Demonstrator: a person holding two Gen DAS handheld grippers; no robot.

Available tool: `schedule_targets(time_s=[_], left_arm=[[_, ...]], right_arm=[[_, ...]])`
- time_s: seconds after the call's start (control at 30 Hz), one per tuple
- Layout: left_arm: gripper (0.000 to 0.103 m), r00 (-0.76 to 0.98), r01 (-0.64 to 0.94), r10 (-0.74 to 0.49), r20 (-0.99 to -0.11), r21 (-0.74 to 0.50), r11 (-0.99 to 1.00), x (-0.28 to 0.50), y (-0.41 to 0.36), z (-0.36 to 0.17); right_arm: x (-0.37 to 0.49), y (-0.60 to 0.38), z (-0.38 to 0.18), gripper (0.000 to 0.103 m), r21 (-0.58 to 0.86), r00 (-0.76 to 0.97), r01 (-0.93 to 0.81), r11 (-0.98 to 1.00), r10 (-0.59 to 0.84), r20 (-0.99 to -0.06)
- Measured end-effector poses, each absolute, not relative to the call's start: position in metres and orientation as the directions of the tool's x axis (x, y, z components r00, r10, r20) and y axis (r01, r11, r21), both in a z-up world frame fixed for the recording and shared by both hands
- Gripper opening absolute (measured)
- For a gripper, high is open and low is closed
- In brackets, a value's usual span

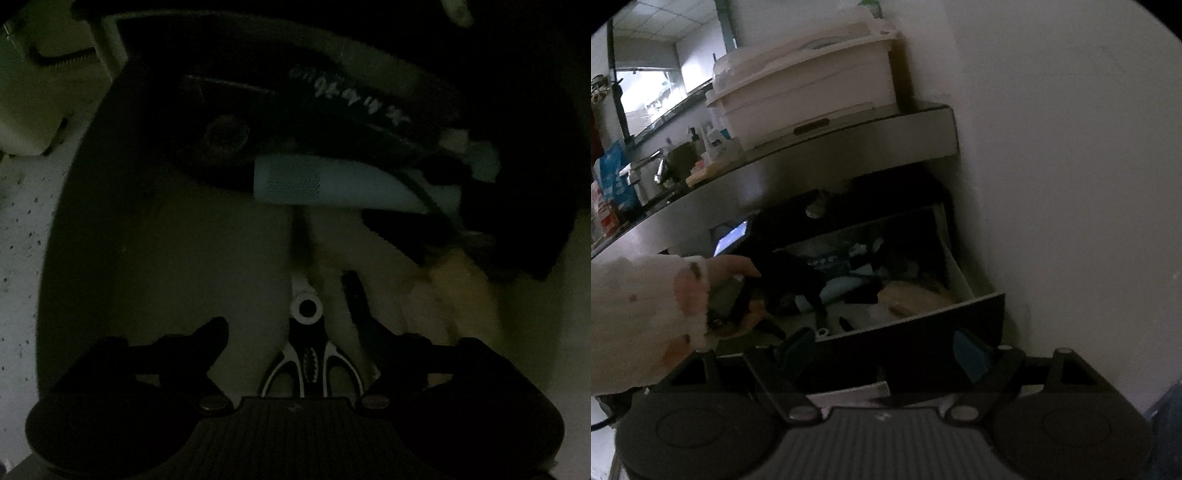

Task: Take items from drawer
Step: 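Lower the left tool fingers around the scissors handle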

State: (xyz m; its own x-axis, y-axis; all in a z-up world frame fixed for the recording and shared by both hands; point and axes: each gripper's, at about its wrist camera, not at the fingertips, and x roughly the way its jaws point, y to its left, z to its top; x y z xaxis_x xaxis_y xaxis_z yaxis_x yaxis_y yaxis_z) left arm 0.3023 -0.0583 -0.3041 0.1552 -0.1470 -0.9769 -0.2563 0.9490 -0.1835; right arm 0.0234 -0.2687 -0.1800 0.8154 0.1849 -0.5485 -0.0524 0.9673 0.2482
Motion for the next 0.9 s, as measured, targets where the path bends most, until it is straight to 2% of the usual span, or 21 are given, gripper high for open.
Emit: schedule_targets(time_s=[0.27,0.33,0.67,0.9], left_arm=[[0.069,0.123,-0.282,-0.120,-0.985,-0.151,0.947,0.312,-0.067,-0.320],[0.065,0.114,-0.292,-0.102,-0.988,-0.132,0.947,0.314,-0.068,-0.322],[0.064,0.085,-0.307,0.021,-0.996,-0.006,0.952,0.320,-0.077,-0.329],[0.060,0.065,-0.315,0.025,-0.998,0.003,0.949,0.321,-0.077,-0.336]], right_arm=[[0.025,-0.277,-0.188,0.082,0.277,0.806,-0.012,0.961,0.173,-0.566],[0.026,-0.277,-0.189,0.082,0.280,0.805,-0.010,0.960,0.174,-0.567],[0.023,-0.281,-0.190,0.082,0.300,0.804,-0.003,0.954,0.180,-0.566],[0.022,-0.283,-0.191,0.082,0.304,0.802,0.011,0.953,0.174,-0.572]])
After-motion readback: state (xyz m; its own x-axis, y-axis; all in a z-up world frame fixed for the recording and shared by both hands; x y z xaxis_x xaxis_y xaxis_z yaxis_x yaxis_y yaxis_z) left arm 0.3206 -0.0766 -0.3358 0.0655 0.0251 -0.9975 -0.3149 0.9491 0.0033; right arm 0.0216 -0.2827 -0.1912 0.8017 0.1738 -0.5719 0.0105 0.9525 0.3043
